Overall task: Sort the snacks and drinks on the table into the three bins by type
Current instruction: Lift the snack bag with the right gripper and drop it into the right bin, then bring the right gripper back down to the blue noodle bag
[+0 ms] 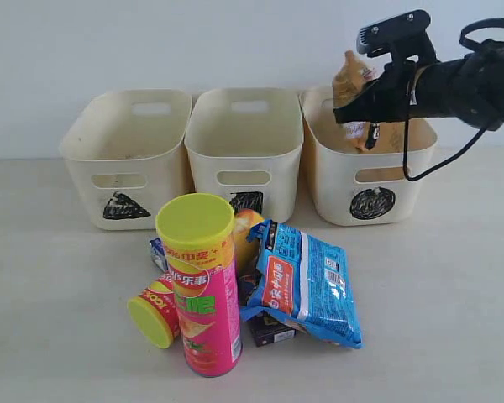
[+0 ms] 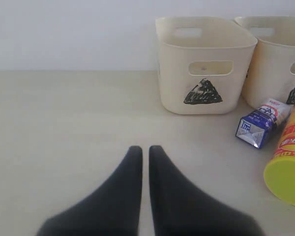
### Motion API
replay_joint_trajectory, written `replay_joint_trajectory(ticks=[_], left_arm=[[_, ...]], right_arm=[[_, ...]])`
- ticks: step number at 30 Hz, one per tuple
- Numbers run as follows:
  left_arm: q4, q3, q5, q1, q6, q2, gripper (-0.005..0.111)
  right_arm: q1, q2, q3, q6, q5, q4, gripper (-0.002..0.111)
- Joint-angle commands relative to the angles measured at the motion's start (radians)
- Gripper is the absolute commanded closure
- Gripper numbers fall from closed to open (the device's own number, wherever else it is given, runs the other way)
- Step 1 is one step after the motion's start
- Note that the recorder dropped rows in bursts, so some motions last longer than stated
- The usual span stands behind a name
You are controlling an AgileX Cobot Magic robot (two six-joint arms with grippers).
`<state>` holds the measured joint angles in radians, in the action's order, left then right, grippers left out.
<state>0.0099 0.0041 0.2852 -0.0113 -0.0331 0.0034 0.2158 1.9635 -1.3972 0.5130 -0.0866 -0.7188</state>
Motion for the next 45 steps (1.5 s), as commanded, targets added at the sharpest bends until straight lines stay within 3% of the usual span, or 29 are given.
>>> replay_joint_trajectory(ticks=[1, 4, 11, 15, 21, 30, 37, 40, 45], left_arm=[[0.001, -0.004, -0.008, 0.003, 0.000, -0.003, 0.102], [0.001, -0.004, -0.008, 0.003, 0.000, -0.003, 0.102], [0.001, -0.004, -0.008, 0.003, 0.000, -0.003, 0.102], [0.001, -0.004, -0.008, 0.003, 0.000, -0.003, 0.102], [0.001, -0.004, -0.006, 0.003, 0.000, -0.003, 0.102], [0.001, -0.004, -0.008, 0.003, 0.000, -0.003, 0.102], [0.001, -0.004, -0.008, 0.003, 0.000, -0.003, 0.102], [0.001, -0.004, -0.008, 0.003, 0.000, -0.003, 0.102], [0.001, -0.004, -0.008, 0.003, 0.000, -0.003, 0.102]], right_arm=[[-0.008, 0.001, -0.014, 0.006, -0.037, 0.004, 0.054], [-0.008, 0.001, -0.026, 0.003, -0.030, 0.004, 0.036], [-0.008, -0.050, -0.027, 0.003, 0.137, 0.004, 0.038], [-0.008, -0.128, -0.027, -0.016, 0.327, 0.004, 0.058], [-0.006, -0.266, -0.027, -0.220, 0.605, 0.084, 0.109], [-0.006, -0.393, -0.027, -0.587, 0.976, 0.376, 0.108], [-0.006, -0.485, 0.153, -0.935, 0.922, 0.747, 0.108], [-0.006, -0.554, 0.338, -1.244, 0.836, 0.967, 0.108], [0.087, -0.604, 0.529, -1.450, 0.735, 1.023, 0.108]])
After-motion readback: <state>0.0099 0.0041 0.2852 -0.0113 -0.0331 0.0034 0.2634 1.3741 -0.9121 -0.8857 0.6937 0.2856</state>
